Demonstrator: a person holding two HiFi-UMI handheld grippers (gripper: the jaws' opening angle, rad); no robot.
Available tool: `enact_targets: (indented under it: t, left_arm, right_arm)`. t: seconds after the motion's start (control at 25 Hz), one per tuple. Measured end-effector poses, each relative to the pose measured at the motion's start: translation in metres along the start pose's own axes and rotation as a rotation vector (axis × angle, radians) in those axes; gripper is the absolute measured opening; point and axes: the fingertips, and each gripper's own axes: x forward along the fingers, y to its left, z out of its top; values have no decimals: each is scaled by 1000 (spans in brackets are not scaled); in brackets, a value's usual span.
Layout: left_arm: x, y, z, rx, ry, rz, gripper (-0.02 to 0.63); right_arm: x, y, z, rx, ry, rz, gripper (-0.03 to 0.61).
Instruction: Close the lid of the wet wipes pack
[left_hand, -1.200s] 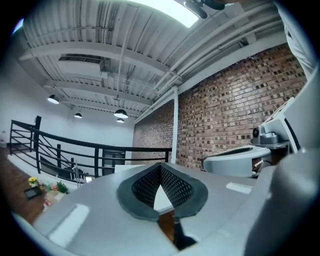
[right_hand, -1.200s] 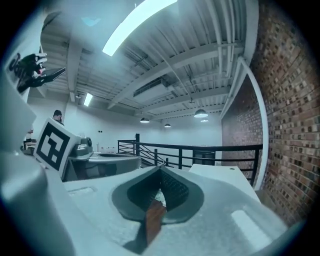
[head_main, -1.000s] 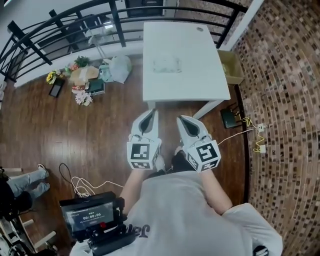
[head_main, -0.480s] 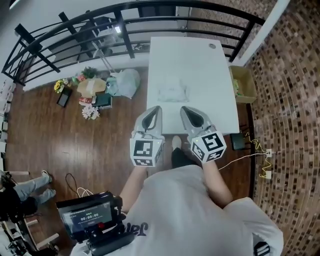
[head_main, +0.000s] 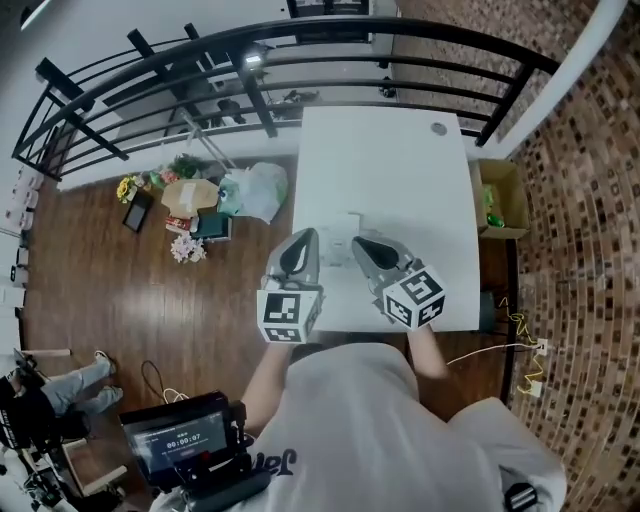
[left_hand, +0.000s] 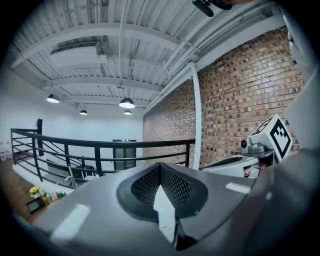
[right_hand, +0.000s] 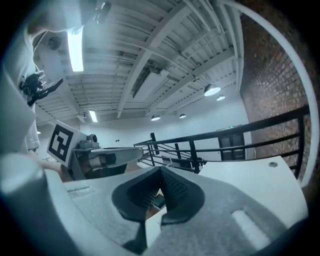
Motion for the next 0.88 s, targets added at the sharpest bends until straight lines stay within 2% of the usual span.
enact_targets:
  t: [0.2,0.48,0.76,0.88]
  left_arm:
    - [35,23,-27,-40,88,-4,15]
    - [73,41,-65,-104,189,-103,15]
    - [96,39,-99,-110,277,-167,15]
    - [108,40,-113,-106,316,-179,15]
  right_arm:
    - [24,-42,-30,57,108,-28,-9]
    - [46,-83,-72,179,178,-127,-9]
    - [53,-135,-112,290,267,-190,-9]
    - [63,-157,-126,363,296,-162,-9]
